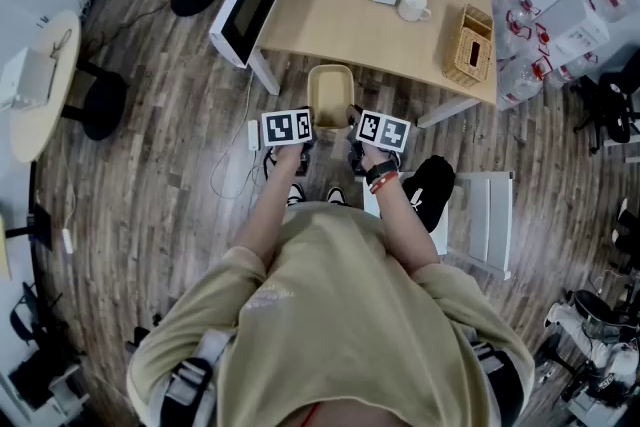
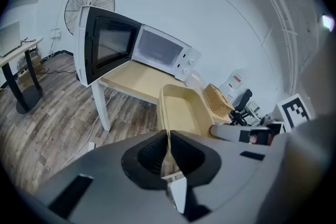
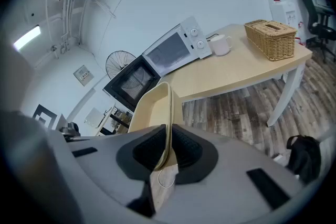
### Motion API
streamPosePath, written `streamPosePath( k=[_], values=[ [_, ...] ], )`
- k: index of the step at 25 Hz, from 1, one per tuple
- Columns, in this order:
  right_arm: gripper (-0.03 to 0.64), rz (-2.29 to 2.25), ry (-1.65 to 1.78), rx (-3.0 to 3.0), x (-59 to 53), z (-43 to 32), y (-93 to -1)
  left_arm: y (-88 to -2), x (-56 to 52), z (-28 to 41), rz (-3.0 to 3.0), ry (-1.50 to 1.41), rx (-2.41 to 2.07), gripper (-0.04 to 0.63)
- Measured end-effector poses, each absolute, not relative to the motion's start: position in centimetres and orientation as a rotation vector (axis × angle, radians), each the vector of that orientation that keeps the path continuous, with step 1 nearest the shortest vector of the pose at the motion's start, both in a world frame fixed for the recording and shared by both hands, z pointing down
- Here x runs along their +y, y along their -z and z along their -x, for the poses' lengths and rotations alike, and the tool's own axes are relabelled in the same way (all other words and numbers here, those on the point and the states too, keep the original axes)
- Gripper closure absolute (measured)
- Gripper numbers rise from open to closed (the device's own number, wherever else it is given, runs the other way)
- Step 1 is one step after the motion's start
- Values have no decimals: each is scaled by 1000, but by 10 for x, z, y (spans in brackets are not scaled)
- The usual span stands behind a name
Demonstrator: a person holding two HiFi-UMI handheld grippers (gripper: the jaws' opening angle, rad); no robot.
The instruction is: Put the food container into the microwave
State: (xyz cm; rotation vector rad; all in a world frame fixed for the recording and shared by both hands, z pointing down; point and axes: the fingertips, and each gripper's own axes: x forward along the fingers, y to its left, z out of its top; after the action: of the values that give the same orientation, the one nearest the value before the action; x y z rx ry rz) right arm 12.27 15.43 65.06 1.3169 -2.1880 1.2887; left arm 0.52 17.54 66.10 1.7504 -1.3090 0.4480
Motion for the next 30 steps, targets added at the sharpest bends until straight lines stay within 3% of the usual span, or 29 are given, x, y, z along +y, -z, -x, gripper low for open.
streamPosePath(
  k=[17,30],
  values=[
    [563,-1230,-1349,-2226,152,-127,-664,-661,182,-11,-1696,-414,-1373,557],
    [565,-1280,-1303,-2214,34,-72,-662,-657,64,44,-1737,-397,-1369,557]
  ],
)
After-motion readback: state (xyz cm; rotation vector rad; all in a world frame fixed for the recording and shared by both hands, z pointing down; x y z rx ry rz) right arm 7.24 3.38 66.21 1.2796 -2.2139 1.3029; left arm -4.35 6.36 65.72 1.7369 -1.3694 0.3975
